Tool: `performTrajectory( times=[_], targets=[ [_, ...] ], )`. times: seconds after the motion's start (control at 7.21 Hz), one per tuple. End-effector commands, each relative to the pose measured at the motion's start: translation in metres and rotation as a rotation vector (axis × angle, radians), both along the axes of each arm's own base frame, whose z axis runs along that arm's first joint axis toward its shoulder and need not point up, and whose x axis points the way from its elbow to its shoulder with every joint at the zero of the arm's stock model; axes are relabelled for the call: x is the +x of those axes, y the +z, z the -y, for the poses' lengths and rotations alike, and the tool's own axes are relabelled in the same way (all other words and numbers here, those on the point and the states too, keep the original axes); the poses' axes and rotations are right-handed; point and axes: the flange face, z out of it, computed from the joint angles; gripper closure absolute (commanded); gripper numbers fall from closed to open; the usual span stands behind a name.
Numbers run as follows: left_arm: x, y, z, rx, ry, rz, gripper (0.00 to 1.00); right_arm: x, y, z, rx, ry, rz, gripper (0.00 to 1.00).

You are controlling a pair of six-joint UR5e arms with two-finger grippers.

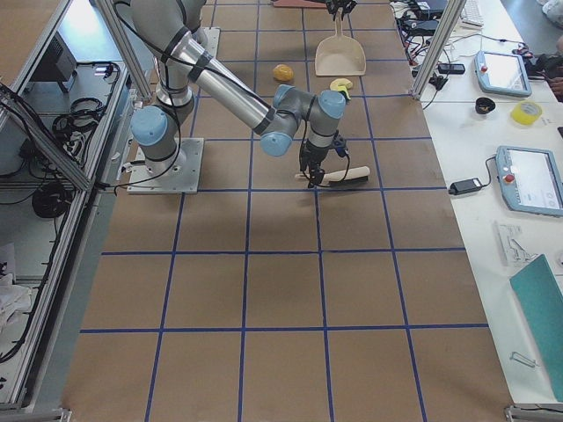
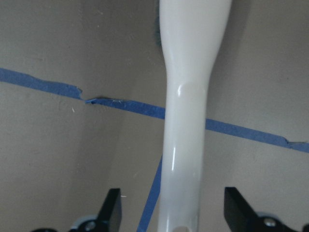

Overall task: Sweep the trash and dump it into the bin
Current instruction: 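Slide the dustpan toward the sponge while the right gripper carries the brush over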

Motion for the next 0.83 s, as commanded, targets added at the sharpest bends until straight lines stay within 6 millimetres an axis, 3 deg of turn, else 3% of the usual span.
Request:
performTrajectory(
  times=[0.0, 0.42, 0.55, 0.69],
  targets=[
    [-0.009, -0.001, -0.003, 0.002, 0.000, 0.021, 1.00, 0.001, 0.000, 0.000, 0.002, -0.003, 0.000, 0.37],
    [-0.027, 0.002, -0.005, -0.009, -0.004, 0.025, 1.00, 0.001, 0.002, -0.001, -0.001, -0.009, -0.003, 0.72],
    [-0.029, 0.001, -0.005, -0.007, -0.007, 0.023, 1.00, 0.000, 0.004, 0.000, -0.013, -0.030, -0.009, 0.75],
    [-0.030, -0.001, -0.005, -0.004, -0.007, 0.017, 1.00, 0.001, 0.007, 0.002, -0.021, -0.031, -0.013, 0.86]
  ],
)
